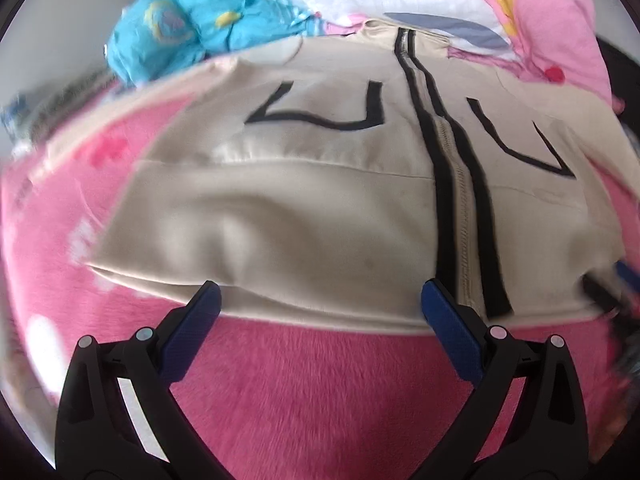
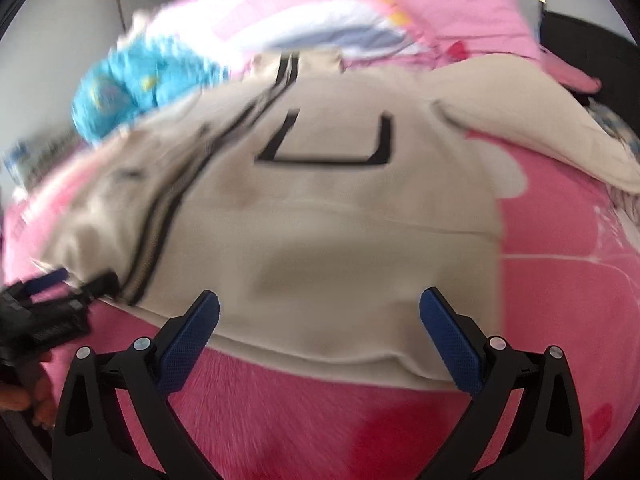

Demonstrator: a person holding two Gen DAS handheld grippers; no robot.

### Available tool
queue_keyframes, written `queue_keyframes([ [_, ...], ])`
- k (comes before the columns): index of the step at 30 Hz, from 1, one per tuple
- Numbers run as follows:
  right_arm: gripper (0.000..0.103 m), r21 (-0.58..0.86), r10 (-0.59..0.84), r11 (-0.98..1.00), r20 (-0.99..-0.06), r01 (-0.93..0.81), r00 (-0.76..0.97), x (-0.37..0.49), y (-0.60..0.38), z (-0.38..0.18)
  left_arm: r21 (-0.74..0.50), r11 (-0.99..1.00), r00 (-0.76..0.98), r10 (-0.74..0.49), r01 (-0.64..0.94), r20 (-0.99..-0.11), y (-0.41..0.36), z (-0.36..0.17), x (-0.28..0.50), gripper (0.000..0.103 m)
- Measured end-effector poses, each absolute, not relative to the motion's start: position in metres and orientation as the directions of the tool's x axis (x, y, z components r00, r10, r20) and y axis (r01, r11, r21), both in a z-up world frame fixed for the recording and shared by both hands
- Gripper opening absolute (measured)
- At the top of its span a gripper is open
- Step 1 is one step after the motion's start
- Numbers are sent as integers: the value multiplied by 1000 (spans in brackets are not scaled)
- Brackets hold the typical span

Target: Fold large clothes

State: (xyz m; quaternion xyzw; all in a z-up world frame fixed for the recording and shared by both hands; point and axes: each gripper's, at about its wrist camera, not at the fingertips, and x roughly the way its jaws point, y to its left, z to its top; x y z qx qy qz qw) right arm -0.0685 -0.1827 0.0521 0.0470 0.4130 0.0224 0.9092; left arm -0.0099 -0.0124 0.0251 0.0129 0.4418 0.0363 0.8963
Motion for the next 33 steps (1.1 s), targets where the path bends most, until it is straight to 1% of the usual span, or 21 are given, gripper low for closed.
queue_keyframes([
  [1,98,140,97,990,-718,7,689,-79,-202,66,92,995,632,87,-26,-770,-20,34,-18,97],
  [3,98,182,108,983,-676,24,729,-87,-228,84,223,974,716,128,40,-686,-44,55,-35,97],
  [4,98,204,98,978,-661,53,744,-89,-250,94,254,964,740,115,77,-662,-56,64,-39,97],
  [7,98,300,78,939,-661,167,746,-77,-321,116,265,939,775,-3,219,-632,-105,95,-39,97],
  [10,98,426,49,847,-658,318,751,-62,-409,128,238,876,776,-209,419,-596,-176,118,-25,97],
  [12,98,468,15,802,-639,372,769,-59,-449,131,312,812,777,-249,493,-579,-229,119,-15,97],
  [13,94,476,-29,773,-633,419,774,-61,-476,135,347,778,774,-265,524,-576,-256,117,-10,95],
  [15,93,491,-99,742,-593,456,799,-68,-517,145,351,706,728,-340,616,-595,-302,113,1,77],
  [16,93,488,-152,727,-571,482,807,-77,-546,150,340,669,689,-363,661,-627,-325,111,9,66],
  [17,93,483,-182,722,-559,495,809,-83,-564,151,327,637,650,-372,698,-663,-353,109,16,63],
  [19,93,493,-203,708,-544,505,814,-91,-599,145,312,581,611,-435,751,-661,-401,113,26,63],
  [20,88,524,-191,694,-527,493,828,-98,-616,139,316,563,606,-456,764,-652,-415,113,31,63],
  [22,83,641,-118,638,-467,427,877,-110,-647,112,314,515,581,-517,798,-628,-449,112,40,63],
  [23,76,679,-125,599,-445,425,887,-113,-660,99,293,463,535,-574,837,-620,-473,110,47,63],
  [24,73,700,-144,569,-432,431,891,-114,-674,88,268,421,489,-608,866,-625,-489,107,50,63],
  [26,62,723,-124,512,-471,463,873,-112,-691,60,218,357,407,-635,908,-657,-528,94,61,63],
  [28,62,774,-91,481,-424,413,901,-117,-694,58,212,311,368,-634,926,-680,-563,80,63,61],
  [30,61,789,-26,528,-355,315,934,-114,-684,70,249,272,367,-630,930,-684,-586,68,60,46],
  [31,61,787,-2,549,-336,281,942,-114,-680,73,278,269,387,-631,922,-672,-598,65,58,44],
  [32,61,784,27,567,-323,252,946,-110,-675,76,282,261,384,-642,923,-664,-600,64,57,39],
  [33,57,785,60,579,-309,219,949,-105,-672,78,281,260,383,-650,924,-656,-608,65,60,36],
])
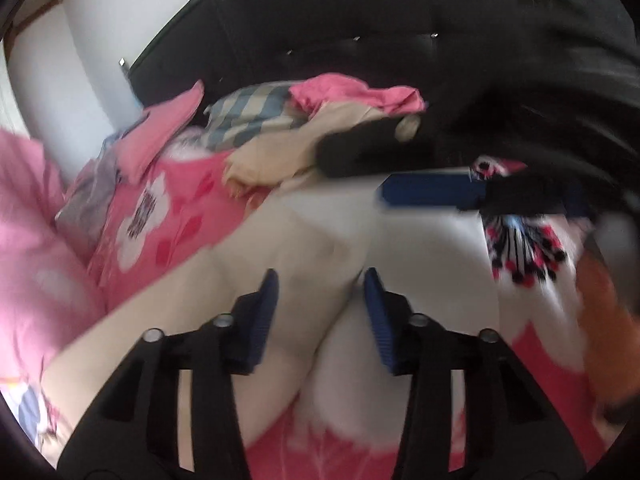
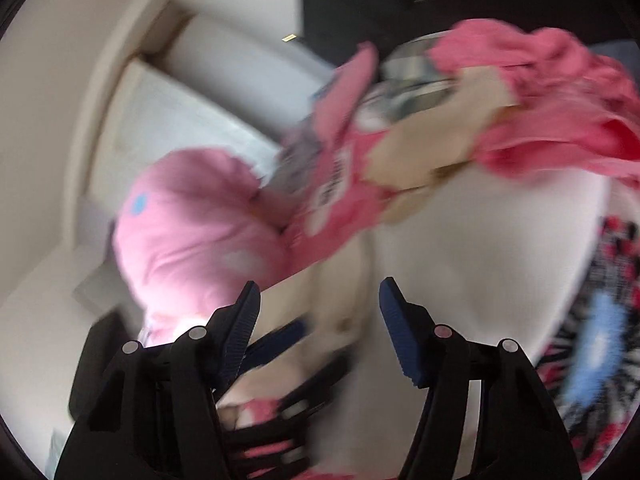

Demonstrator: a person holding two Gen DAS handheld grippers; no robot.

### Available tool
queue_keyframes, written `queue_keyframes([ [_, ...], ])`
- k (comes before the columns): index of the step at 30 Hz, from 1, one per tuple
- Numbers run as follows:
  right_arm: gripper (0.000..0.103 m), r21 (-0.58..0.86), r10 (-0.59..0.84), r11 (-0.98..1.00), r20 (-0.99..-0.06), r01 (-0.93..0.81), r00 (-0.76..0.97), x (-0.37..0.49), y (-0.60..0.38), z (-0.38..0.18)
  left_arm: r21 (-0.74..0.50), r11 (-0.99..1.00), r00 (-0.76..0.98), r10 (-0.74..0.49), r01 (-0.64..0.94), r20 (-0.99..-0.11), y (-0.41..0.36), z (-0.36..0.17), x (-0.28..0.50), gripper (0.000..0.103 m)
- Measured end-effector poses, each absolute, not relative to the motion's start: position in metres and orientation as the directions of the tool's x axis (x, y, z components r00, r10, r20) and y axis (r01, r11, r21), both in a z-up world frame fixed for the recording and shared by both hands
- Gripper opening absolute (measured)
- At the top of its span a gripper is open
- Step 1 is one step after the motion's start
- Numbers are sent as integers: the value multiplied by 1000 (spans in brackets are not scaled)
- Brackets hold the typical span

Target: Fold large clothes

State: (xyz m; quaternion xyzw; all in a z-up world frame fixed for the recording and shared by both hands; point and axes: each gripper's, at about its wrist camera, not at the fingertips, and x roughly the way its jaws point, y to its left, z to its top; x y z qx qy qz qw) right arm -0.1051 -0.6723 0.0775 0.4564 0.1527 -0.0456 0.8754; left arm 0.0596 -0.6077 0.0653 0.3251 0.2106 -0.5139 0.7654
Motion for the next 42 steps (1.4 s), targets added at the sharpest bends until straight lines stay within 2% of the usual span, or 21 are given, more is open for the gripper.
queue_keyframes([
  [3,57,820,102,533,-308,210,946,-95,-673,66,230,279,360,-659,932,-660,-620,63,66,27],
  [4,57,838,101,497,-312,223,945,-94,-677,57,219,266,342,-645,939,-684,-625,58,68,28],
  [5,57,856,118,469,-303,215,946,-94,-681,51,234,235,331,-636,943,-697,-627,51,64,35],
  [7,57,881,132,431,-274,194,953,-100,-679,48,305,216,370,-643,927,-670,-631,47,56,36],
  [8,57,887,138,423,-264,184,955,-100,-679,48,304,225,375,-637,926,-673,-633,47,55,31],
  [9,57,892,143,419,-251,172,957,-99,-681,49,300,247,388,-635,921,-668,-633,49,56,16],
  [10,57,899,161,414,-224,140,961,-99,-681,49,293,272,400,-634,917,-662,-633,51,60,9],
  [14,57,924,261,382,-125,17,957,-90,-669,55,272,350,442,-652,896,-616,-621,70,66,8],
  [19,57,919,329,390,-83,-55,941,-73,-637,67,199,480,502,-664,855,-555,-563,104,90,8],
  [22,57,866,326,498,-137,-47,936,-64,-605,88,121,608,572,-637,785,-517,-491,127,121,8],
  [25,57,815,341,578,-194,-42,920,-43,-567,107,-52,767,652,-577,639,-492,-370,151,162,7],
  [27,57,770,353,637,-261,-27,898,-32,-531,112,-123,835,695,-520,536,-496,-304,155,182,7],
  [31,56,641,362,767,-465,26,808,14,-440,115,-32,924,786,-342,381,-515,-181,148,200,7],
  [34,56,542,355,839,-602,40,715,72,-381,126,-42,964,806,-243,262,-539,-115,128,211,7],
  [36,56,445,303,895,-654,28,693,105,-341,140,-56,983,804,-177,176,-567,-70,106,217,8],
  [39,56,150,117,989,-689,-18,715,159,-273,149,-111,988,778,-151,105,-610,-26,80,227,8],
  [40,56,133,92,991,-706,4,702,180,-259,140,-128,988,760,-150,88,-633,-16,69,229,8],
  [42,56,237,120,968,-738,88,664,197,-262,122,-184,979,727,-191,90,-660,5,47,236,13],
])
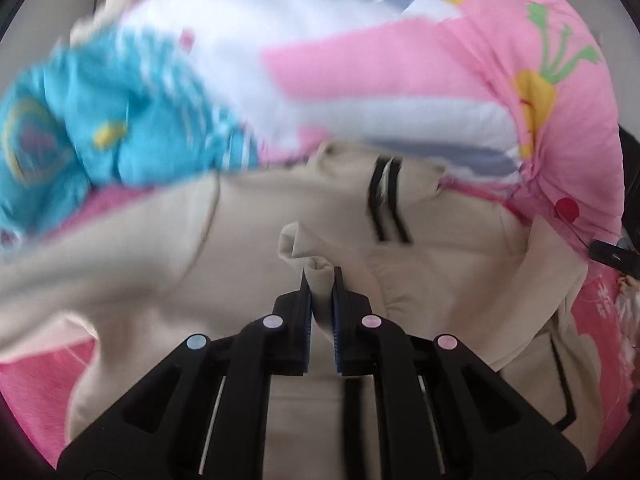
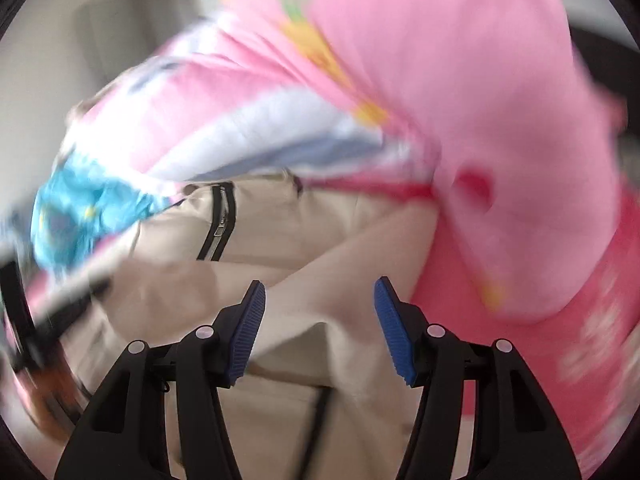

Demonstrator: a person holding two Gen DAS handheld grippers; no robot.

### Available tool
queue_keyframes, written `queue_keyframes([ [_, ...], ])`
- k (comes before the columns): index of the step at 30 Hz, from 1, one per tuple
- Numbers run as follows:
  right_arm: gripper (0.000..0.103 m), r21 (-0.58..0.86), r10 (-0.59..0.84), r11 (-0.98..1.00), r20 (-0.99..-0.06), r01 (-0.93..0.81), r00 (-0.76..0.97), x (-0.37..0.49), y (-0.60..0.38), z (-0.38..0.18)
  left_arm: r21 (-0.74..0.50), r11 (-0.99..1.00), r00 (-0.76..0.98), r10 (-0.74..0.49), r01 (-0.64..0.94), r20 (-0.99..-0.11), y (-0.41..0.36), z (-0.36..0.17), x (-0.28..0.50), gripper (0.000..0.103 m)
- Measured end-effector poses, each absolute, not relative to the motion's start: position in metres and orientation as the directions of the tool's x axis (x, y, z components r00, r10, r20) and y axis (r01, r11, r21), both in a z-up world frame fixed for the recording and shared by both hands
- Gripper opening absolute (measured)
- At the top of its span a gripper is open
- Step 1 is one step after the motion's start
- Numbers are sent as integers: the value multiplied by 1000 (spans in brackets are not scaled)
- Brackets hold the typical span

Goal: Fold large clothes
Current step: 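Close the left gripper on the hoodie fabric while the right gripper hovers beside it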

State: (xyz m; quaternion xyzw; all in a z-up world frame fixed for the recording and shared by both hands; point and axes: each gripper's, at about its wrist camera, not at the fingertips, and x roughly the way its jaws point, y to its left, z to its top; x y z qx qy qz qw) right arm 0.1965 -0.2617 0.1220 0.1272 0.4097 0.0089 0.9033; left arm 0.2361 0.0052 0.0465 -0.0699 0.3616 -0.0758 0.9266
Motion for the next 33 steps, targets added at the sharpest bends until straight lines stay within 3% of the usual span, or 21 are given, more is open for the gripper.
queue_keyframes([
  [2,55,320,133,931,-745,176,653,202,-269,97,-247,965,673,-243,92,-699,24,28,239,17],
  [5,54,226,35,949,-770,221,637,188,-265,69,-373,928,635,-299,19,-712,53,17,231,19],
  [8,54,166,26,972,-776,164,631,177,-261,51,-441,897,660,-325,-10,-677,78,23,233,39],
  [9,54,168,37,974,-776,149,630,175,-263,49,-439,899,661,-331,3,-673,82,23,239,41],
  [11,54,202,71,970,-769,136,636,173,-270,51,-435,899,618,-372,54,-692,85,16,262,54],
  [13,54,210,80,970,-759,126,646,171,-271,51,-462,884,562,-420,74,-713,83,2,284,55],
  [16,54,234,95,964,-749,127,656,165,-274,58,-468,882,516,-428,57,-742,67,-20,305,53],
  [17,54,250,103,960,-738,128,667,168,-276,59,-460,886,540,-412,51,-734,62,-19,306,46],
  [18,54,269,116,955,-723,123,681,167,-278,61,-492,868,555,-441,64,-706,58,-18,304,27],
  [19,54,291,133,950,-709,116,693,166,-280,64,-512,855,541,-467,76,-700,55,-19,305,14],
  [20,54,312,147,944,-695,111,704,165,-283,66,-490,868,537,-449,74,-714,50,-18,305,8],
  [22,54,330,157,938,-681,108,716,164,-285,69,-367,925,628,-343,98,-698,45,2,296,7],
  [24,54,268,96,953,-703,139,704,166,-280,70,-350,932,703,-312,95,-639,53,19,287,7],
  [27,54,209,60,970,-706,127,706,165,-270,74,-282,959,802,-160,-11,-576,69,37,275,7],
  [31,54,222,87,971,-665,85,742,160,-268,82,-193,978,767,-62,-82,-639,76,20,290,7],
  [33,54,164,15,974,-738,157,675,170,-271,67,-135,988,740,-34,-77,-672,74,3,297,7],
])
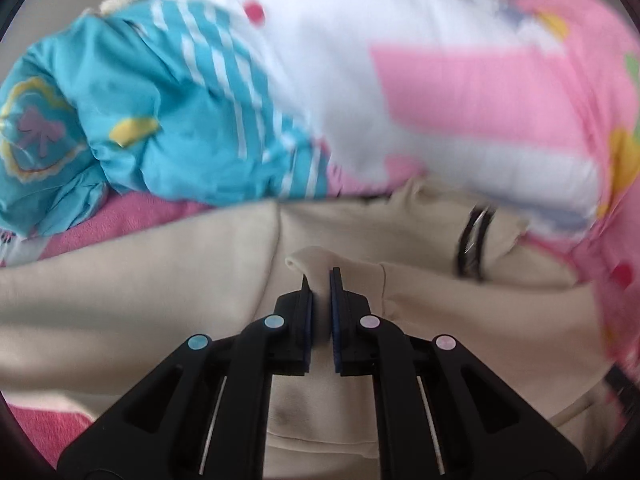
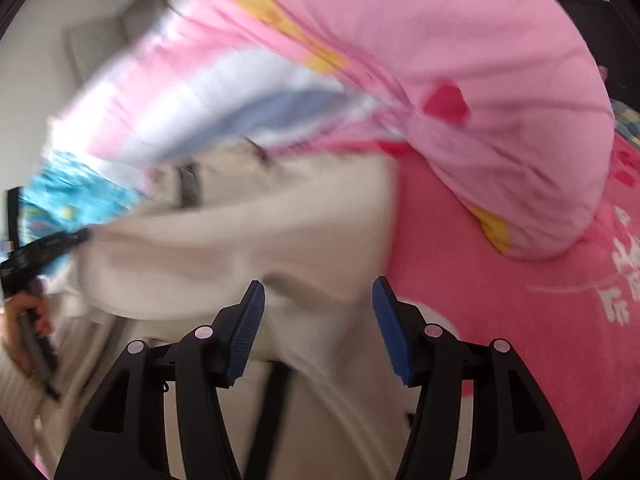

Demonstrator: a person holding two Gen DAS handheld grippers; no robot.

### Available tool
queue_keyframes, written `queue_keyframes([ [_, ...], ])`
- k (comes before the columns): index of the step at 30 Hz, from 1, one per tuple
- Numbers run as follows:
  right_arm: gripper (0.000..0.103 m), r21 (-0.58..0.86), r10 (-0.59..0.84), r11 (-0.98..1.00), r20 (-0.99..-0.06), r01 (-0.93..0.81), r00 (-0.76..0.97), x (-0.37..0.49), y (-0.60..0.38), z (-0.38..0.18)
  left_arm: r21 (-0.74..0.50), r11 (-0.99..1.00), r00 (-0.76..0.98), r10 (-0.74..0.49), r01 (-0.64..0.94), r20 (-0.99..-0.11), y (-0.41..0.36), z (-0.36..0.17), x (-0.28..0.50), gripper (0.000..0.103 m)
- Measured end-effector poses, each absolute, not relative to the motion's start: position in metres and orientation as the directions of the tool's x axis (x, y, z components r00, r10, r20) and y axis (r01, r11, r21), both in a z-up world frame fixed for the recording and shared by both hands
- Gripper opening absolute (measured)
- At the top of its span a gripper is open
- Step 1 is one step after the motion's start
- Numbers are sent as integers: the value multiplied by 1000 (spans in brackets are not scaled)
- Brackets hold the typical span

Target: Fold large clothes

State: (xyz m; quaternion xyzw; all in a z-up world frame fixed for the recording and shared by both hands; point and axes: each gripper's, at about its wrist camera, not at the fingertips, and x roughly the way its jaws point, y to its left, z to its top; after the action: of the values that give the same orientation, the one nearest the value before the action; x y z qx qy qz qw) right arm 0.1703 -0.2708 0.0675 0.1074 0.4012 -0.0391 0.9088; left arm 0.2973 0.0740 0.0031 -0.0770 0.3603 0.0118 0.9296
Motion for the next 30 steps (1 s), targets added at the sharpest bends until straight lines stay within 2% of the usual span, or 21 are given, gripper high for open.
queue_keyframes([
  [3,54,244,81,952,-782,184,618,175,-287,52,-108,990,702,-11,-94,-712,76,-20,300,9],
  [4,53,229,74,955,-796,187,600,173,-288,56,-101,989,702,3,-107,-712,77,-20,301,10],
  [7,53,37,-43,991,-828,132,559,166,-275,66,-16,979,706,134,-202,-696,79,-11,300,8],
  [11,53,-89,-65,996,-847,-21,528,154,-267,71,116,952,658,280,-282,-699,83,-4,301,6],
  [12,53,-110,-63,992,-840,-57,539,148,-267,79,109,946,676,295,-304,-675,82,3,292,6],
  [14,53,-138,-86,989,-810,-47,580,141,-271,96,30,975,756,191,-221,-626,72,17,278,6],
  [15,53,-114,-73,993,-786,-27,613,138,-275,107,9,991,775,108,-132,-622,57,21,274,6],
  [16,53,-29,-21,1000,-753,-2,657,136,-283,120,-39,999,760,-26,0,-650,38,21,274,6],
  [18,53,184,97,982,-656,34,749,141,-296,132,-186,956,658,-291,226,-694,6,13,277,7],
  [19,54,229,119,973,-626,35,771,149,-295,130,-264,920,589,-388,288,-709,-7,7,278,9],
  [20,53,214,142,977,-624,-6,768,161,-287,123,-329,894,536,-445,303,-717,-14,1,277,11],
  [21,53,64,74,997,-704,-40,707,180,-269,104,-383,881,499,-474,278,-725,-15,-7,278,12],
  [22,53,-90,-54,996,-782,-28,622,189,-259,77,-443,869,488,-491,219,-721,-7,-16,278,11],
  [23,53,-128,-78,991,-823,-49,563,195,-256,58,-493,849,484,-519,192,-705,4,-22,279,3],
  [25,53,-10,23,998,-848,-59,529,195,-274,53,-576,815,491,-526,60,-694,37,-35,282,2],
  [27,54,-10,48,994,-857,-109,514,187,-285,61,-655,751,548,-515,-84,-660,83,-46,283,3],
  [29,69,-25,26,995,-859,-94,511,181,-295,61,-656,735,596,-453,-171,-663,112,-48,282,3],
  [30,70,-6,26,998,-860,-61,510,182,-301,62,-645,741,608,-429,-186,-668,118,-46,281,3],
])
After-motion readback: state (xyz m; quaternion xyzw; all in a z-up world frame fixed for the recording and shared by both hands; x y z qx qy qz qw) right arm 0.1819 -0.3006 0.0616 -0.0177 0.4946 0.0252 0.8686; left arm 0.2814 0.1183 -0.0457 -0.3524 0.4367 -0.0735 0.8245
